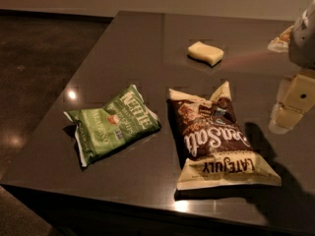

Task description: Pick sponge

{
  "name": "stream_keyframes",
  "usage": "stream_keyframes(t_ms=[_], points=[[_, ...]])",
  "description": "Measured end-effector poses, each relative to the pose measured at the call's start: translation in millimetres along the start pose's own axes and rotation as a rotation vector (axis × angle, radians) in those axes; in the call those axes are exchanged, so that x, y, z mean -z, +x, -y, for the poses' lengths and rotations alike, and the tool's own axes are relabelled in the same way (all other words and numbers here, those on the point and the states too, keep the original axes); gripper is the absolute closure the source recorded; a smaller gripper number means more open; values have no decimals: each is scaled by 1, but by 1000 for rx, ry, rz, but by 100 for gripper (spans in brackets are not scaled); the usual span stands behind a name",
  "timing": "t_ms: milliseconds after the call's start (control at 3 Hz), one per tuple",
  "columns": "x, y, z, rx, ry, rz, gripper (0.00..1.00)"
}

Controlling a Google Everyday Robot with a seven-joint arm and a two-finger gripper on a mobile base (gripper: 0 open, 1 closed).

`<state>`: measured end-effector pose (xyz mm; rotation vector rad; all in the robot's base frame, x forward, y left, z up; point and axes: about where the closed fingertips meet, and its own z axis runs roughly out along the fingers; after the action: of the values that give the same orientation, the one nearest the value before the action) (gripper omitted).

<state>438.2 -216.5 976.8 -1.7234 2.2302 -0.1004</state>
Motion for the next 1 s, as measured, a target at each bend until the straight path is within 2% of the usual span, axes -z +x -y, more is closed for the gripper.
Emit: stream_keyframes(t_ms=[333,667,1000], points=[[-1,-2,4,-6,2,3,0],[-14,-13,31,-47,-6,17,0],[-37,-25,71,-99,-4,43,0]])
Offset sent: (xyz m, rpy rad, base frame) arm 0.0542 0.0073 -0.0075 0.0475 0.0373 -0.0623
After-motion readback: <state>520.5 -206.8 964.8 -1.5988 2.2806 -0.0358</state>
